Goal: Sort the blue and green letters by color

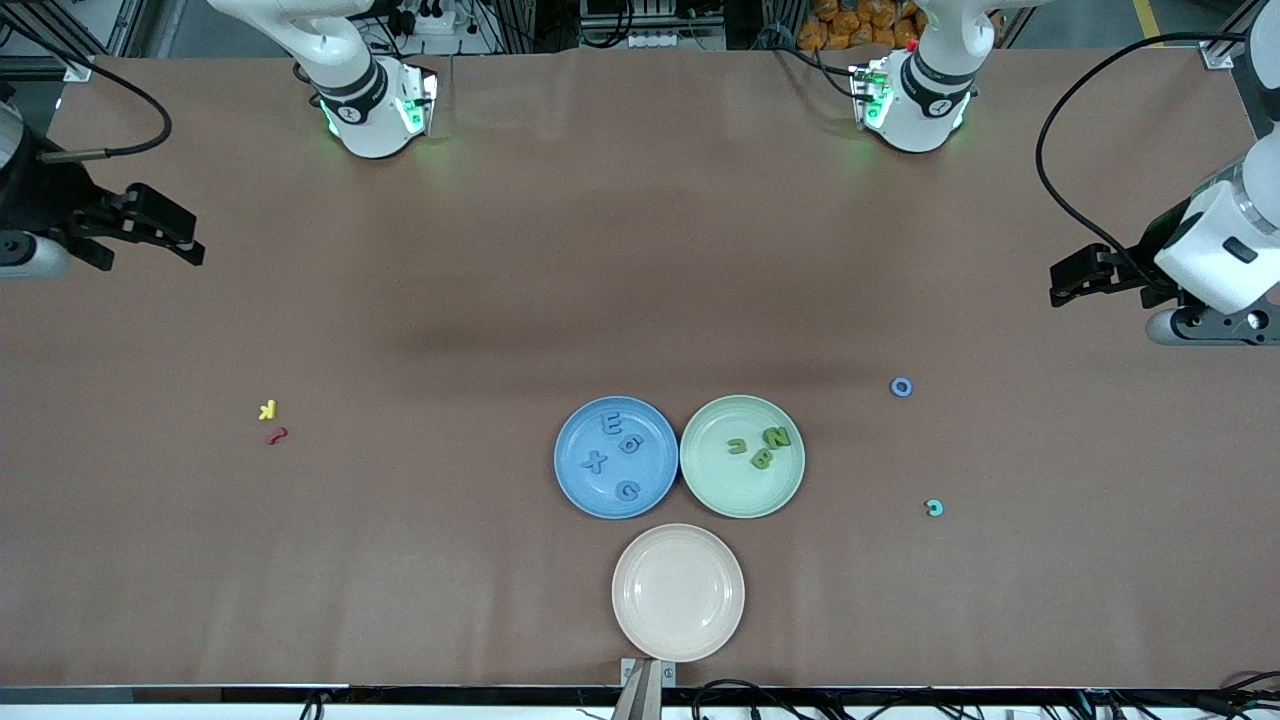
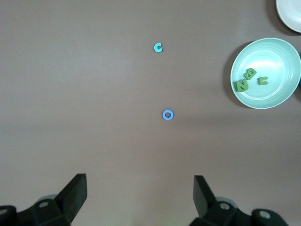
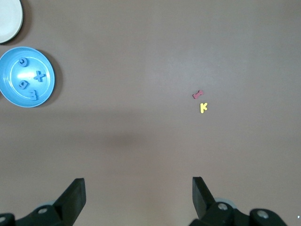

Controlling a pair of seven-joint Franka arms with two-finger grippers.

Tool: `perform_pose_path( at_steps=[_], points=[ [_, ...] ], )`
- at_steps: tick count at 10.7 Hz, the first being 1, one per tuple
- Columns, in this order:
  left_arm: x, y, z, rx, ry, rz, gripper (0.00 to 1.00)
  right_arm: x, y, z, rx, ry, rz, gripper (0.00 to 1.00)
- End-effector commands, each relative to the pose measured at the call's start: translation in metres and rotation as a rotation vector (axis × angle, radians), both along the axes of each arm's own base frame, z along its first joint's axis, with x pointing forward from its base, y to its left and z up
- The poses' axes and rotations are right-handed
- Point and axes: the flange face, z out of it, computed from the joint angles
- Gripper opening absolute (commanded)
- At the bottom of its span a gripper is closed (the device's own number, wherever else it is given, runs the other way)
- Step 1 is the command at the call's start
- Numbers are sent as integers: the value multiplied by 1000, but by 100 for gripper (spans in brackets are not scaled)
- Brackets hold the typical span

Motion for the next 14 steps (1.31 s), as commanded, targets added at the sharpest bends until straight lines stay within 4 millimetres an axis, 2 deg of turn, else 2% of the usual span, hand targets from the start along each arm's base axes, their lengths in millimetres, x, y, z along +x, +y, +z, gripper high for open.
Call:
perform_pose_path(
  at_steps=[1, 5, 7, 10, 14],
  points=[
    [0, 2, 3, -11, -10, -8, 100, 3, 10, -24, 5, 13, -2, 100],
    [0, 2, 3, -11, -10, -8, 100, 13, 31, -65, 12, -2, -3, 100],
    [1, 3, 3, -12, -12, -7, 100, 19, 37, -93, 13, 6, 5, 100],
    [1, 6, 3, -11, -12, -1, 100, 28, 49, -120, 15, 8, 20, 100],
    [5, 12, 2, -14, -22, 10, 100, 30, 52, -125, 15, 8, 23, 100]
  ],
)
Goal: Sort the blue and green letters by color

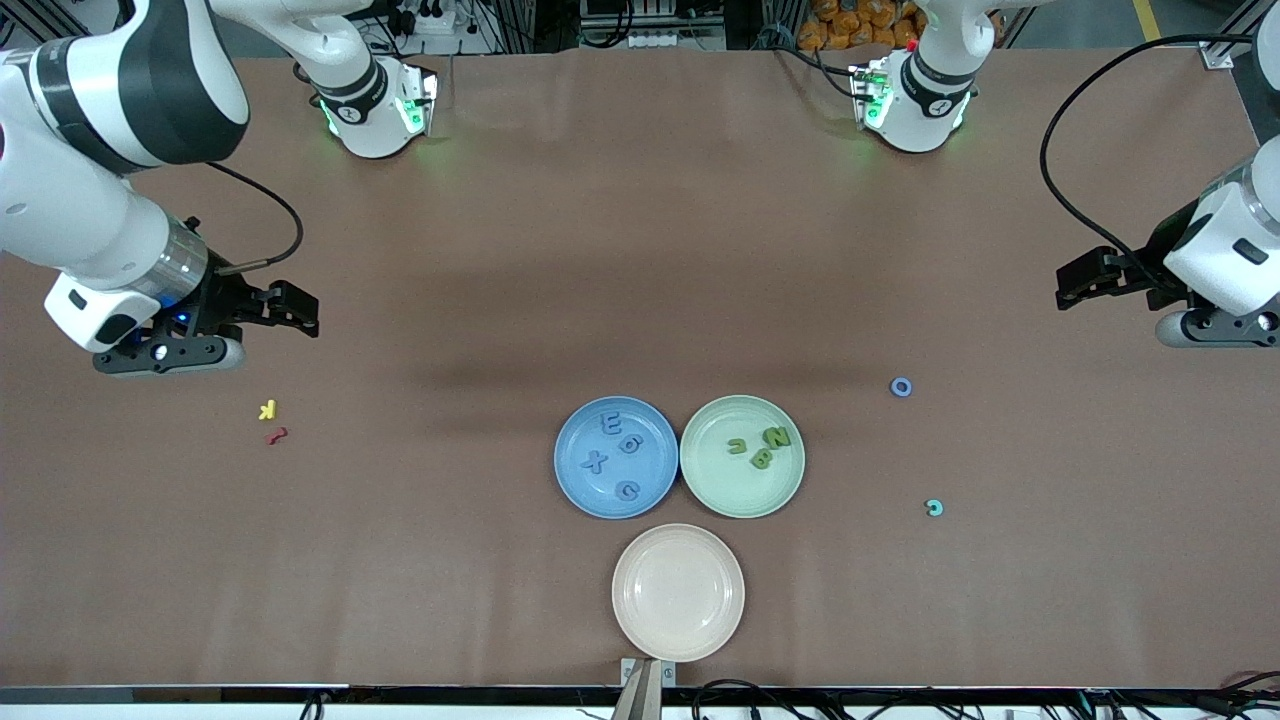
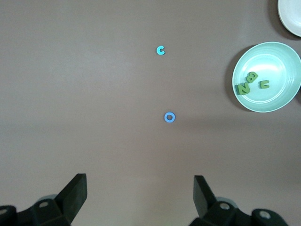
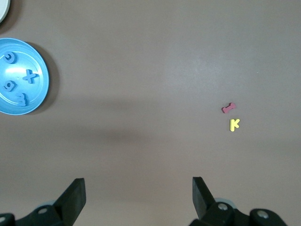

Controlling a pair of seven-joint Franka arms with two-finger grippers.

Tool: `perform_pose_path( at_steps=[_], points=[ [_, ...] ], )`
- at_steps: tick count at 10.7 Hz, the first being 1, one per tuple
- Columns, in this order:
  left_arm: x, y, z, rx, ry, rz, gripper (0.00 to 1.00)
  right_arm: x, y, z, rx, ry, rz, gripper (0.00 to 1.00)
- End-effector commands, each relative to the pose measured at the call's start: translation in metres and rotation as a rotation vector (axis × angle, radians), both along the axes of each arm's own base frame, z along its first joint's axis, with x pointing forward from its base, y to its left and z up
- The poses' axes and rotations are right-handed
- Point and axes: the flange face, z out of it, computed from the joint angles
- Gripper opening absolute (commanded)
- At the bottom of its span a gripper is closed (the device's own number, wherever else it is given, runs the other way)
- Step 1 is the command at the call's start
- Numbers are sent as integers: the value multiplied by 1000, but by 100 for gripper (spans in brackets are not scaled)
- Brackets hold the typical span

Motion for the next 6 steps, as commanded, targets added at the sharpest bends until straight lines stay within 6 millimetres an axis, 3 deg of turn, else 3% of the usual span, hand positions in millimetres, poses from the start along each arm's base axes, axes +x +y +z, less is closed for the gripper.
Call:
perform_pose_path(
  at_steps=[1, 3, 6],
  points=[
    [3, 10, 1, -15, -11, 5, 100, -2, 1, 2, 11, -2, -16, 100],
    [3, 9, 1, -17, -13, 6, 100, -2, -6, 5, 8, -4, 8, 100],
    [3, 9, 1, -16, -13, 5, 100, -12, -43, 25, 3, 0, 89, 100]
  ],
)
